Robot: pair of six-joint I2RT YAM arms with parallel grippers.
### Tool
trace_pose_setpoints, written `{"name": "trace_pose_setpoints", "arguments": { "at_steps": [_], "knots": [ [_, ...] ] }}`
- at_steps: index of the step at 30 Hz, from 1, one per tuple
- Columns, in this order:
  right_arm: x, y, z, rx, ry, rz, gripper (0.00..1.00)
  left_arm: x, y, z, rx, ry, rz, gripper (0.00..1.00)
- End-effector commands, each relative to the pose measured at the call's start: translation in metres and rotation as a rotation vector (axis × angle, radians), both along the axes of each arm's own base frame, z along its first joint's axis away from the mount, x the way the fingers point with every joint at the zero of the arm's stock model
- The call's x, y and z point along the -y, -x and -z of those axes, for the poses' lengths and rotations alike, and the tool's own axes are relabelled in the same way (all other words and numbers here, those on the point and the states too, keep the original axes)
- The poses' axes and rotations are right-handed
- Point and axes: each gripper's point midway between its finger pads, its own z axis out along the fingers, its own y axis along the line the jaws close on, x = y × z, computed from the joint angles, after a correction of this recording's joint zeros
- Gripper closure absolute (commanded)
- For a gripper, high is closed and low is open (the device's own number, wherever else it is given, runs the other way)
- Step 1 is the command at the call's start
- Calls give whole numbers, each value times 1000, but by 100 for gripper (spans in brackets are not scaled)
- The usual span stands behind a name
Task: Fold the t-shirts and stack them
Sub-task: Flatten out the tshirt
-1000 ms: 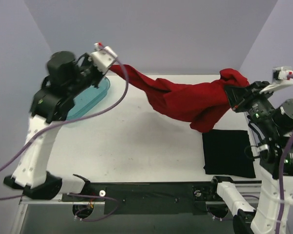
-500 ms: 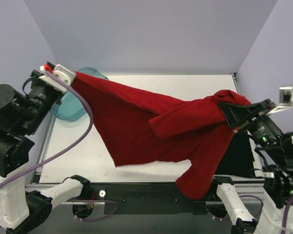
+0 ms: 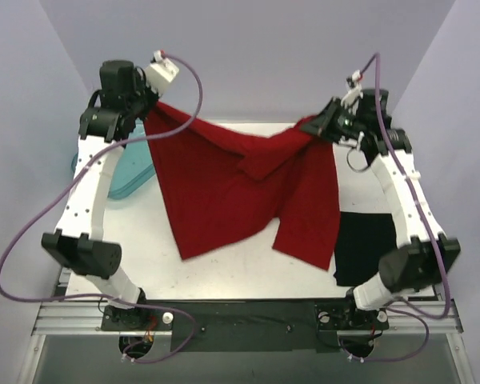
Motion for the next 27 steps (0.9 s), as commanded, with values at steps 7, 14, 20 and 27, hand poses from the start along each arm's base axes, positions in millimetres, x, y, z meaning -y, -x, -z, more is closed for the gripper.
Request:
{"name": "trace_pose_setpoints", "arguments": {
  "at_steps": [7, 14, 20, 27],
  "knots": [
    [-7, -65, -185, 462, -153, -82, 100, -48, -9, -173, 458, 131, -62, 100],
    [-19, -30, -41, 221, -88, -148, 96, -22, 26, -31, 174, 29, 138, 100],
    [4, 44, 136, -189, 149, -41, 71, 11, 92, 121, -224, 60, 308, 100],
    [108, 127, 219, -494, 511, 299, 51, 45, 180, 236, -542, 71, 423, 100]
  ]
}}
